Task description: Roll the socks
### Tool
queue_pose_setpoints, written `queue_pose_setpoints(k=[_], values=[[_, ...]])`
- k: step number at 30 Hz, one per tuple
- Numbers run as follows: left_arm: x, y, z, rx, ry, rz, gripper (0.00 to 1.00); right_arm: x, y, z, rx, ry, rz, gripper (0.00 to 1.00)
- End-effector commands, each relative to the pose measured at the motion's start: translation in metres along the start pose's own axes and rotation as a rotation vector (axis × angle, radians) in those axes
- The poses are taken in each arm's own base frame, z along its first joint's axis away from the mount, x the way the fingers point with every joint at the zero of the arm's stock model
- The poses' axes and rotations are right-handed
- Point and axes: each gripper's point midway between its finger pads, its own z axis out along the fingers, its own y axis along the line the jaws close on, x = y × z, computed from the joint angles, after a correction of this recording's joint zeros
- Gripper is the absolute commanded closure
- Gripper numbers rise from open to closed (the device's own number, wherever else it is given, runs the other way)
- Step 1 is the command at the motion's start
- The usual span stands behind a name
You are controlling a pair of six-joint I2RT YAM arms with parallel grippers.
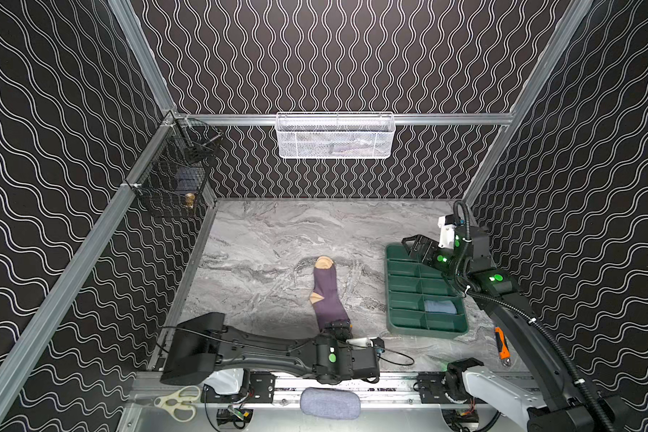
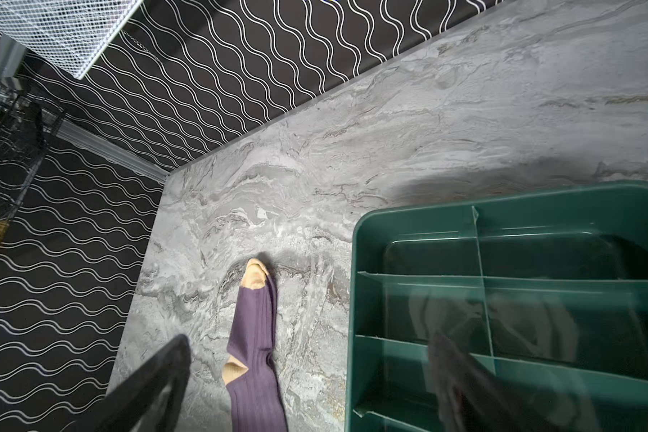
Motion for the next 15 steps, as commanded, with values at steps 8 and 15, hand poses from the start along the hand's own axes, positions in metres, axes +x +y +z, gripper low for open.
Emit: queue_pose_setpoints(k=[8,15], values=[[0.011,-0.001,0.040,0.065,0.099,-0.210,0.15,-0.022,0.033,-0.020,-0.123,-0.062,-0.061,0.00],[0.016,-0.022,0.053,0.280,0.132,-0.276,0.13,-0.024,0.037,-0.024,-0.146,-0.071,-0.072,0.00]])
